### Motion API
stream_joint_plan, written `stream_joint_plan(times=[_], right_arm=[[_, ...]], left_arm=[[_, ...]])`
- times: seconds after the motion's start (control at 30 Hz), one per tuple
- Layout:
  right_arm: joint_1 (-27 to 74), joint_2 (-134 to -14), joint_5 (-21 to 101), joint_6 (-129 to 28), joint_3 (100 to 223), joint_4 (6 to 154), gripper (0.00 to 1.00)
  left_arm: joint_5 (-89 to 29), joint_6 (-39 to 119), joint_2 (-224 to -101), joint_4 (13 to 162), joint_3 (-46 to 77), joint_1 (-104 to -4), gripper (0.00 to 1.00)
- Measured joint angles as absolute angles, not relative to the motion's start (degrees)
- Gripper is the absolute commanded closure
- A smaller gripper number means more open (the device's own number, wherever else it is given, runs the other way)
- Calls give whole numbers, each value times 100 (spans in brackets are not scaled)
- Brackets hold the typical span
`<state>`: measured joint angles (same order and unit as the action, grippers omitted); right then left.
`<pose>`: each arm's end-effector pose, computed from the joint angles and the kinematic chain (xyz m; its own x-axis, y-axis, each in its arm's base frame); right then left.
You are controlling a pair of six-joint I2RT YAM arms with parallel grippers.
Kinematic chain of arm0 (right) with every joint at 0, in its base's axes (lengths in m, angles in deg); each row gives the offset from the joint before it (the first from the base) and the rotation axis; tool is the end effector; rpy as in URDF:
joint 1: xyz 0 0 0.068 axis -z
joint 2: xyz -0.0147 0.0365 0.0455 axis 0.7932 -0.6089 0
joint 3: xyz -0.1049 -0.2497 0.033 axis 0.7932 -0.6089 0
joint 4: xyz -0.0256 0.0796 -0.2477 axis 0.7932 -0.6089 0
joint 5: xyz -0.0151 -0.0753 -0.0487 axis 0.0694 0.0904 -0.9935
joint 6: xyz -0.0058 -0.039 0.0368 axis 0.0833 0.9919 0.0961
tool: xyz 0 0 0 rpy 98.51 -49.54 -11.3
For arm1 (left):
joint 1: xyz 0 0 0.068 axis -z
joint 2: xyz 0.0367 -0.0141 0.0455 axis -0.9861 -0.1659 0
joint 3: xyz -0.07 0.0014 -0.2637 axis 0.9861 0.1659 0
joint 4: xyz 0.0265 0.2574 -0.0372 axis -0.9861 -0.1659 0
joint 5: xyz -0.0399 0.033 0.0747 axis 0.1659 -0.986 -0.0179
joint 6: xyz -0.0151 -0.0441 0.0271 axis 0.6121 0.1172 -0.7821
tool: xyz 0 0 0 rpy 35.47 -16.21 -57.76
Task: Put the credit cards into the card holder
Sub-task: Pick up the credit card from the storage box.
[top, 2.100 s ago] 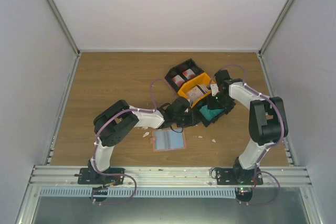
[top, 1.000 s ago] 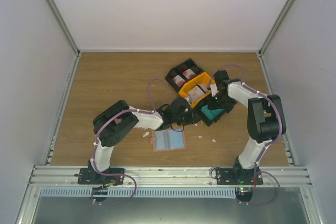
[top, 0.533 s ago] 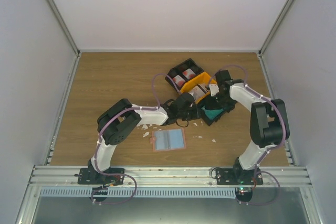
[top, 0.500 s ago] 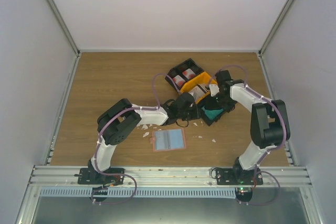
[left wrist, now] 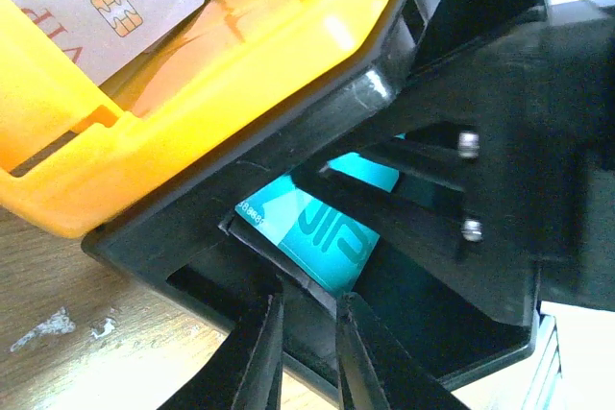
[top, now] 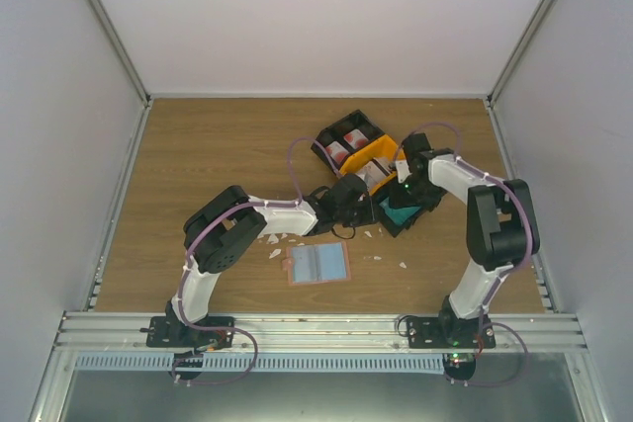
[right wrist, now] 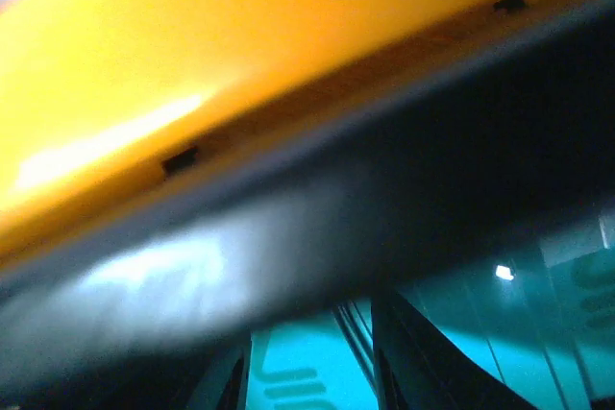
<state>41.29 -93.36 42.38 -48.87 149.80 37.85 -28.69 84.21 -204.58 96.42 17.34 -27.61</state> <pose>0.3142 0.0684 0.1686 -0.9797 -0.1030 -0.1720 -0.1348 0.9736 0.1843 0.2607 -0.3540 0.1440 -0.9207 -0.1367 -0.3656 0.1883 0.6649 -0.7228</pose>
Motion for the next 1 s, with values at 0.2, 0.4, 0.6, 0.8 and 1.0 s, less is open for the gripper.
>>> stream_joint_plan(times=[0.2,0.4,0.6,0.8,1.0], right_arm=[[3967,-9666,4105,-4856,15214,3758,78],[3937,-9631,3991,-4878,15203,3800,83],[3856,-9275,3913,-5022,14951,3955,82],[3622,-8857,3895,-5213,14789,3907,82],[3401,-8632,3943,-5348,14739,3774,82]], left_arm=[[-2874,8419,-20482,9627,1717,-2761,83],[-2874,8419,-20491,9616,1713,-2761,84],[-2874,8419,-20493,9603,1710,-2763,85],[-2861,8419,-20513,9537,1656,-2772,85],[-2854,8421,-20522,9531,1645,-2772,85]])
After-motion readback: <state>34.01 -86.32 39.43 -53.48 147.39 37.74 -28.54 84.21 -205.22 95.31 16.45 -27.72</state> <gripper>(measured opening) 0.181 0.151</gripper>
